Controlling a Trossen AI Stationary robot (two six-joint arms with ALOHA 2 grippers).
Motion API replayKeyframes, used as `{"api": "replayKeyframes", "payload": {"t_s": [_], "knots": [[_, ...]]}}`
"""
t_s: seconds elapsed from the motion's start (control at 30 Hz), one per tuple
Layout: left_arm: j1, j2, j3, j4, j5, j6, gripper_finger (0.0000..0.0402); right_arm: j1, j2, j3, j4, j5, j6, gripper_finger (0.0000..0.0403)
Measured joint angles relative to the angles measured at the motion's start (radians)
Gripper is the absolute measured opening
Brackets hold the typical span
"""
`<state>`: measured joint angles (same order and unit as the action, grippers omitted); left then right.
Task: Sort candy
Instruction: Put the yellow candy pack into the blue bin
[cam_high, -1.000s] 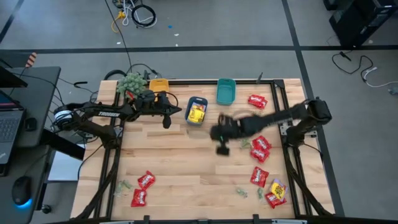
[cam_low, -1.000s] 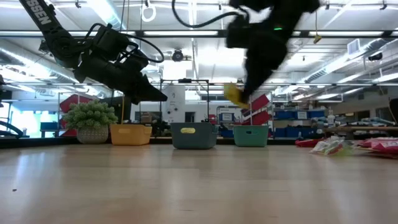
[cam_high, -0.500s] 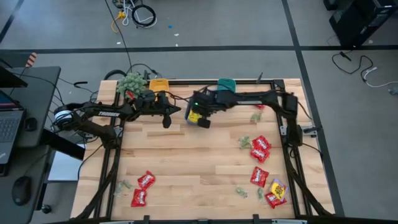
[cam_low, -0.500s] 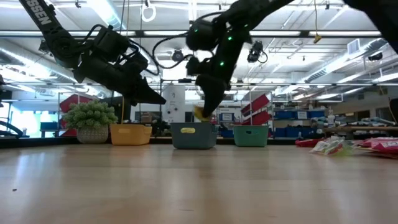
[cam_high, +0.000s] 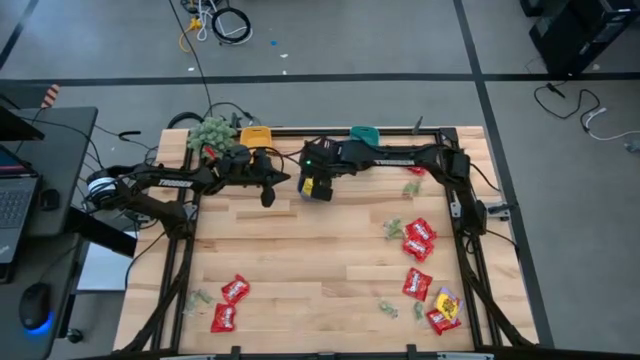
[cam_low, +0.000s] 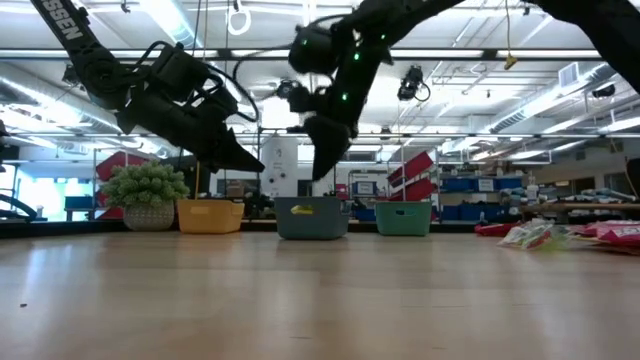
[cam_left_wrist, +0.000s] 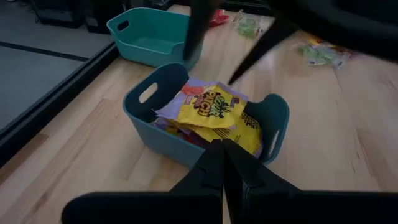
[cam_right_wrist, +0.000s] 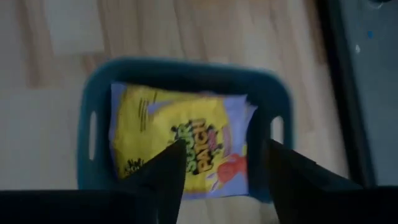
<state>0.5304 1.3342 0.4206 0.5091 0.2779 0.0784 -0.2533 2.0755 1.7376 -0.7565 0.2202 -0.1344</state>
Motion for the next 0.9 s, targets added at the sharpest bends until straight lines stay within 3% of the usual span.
{"api": "replayKeyframes", "payload": {"t_s": [0.1, 0.23, 0.3, 0.67, 0.9], "knots": [[0.000, 0.000, 0.000, 0.001, 0.000, 0.000, 0.0001, -0.015, -0.007, -0.005, 0.041, -0.023, 0.000, 0.0164], [0.000, 0.000, 0.000, -0.002, 0.000, 0.000, 0.0001, -0.039, 0.000, -0.048, 0.072, -0.094, 0.009, 0.0050], [0.000, 0.000, 0.000, -0.004, 0.000, 0.000, 0.0001, -0.047, 0.000, -0.084, 0.115, -0.124, 0.012, 0.0014], [0.000, 0.000, 0.000, -0.005, 0.000, -0.002, 0.0001, -0.092, 0.001, -0.191, 0.252, -0.199, 0.053, 0.0006], [0.000, 0.000, 0.000, 0.034, -0.012, -0.004, 0.0001, -0.084, -0.020, -0.162, 0.262, -0.203, 0.036, 0.0015]]}}
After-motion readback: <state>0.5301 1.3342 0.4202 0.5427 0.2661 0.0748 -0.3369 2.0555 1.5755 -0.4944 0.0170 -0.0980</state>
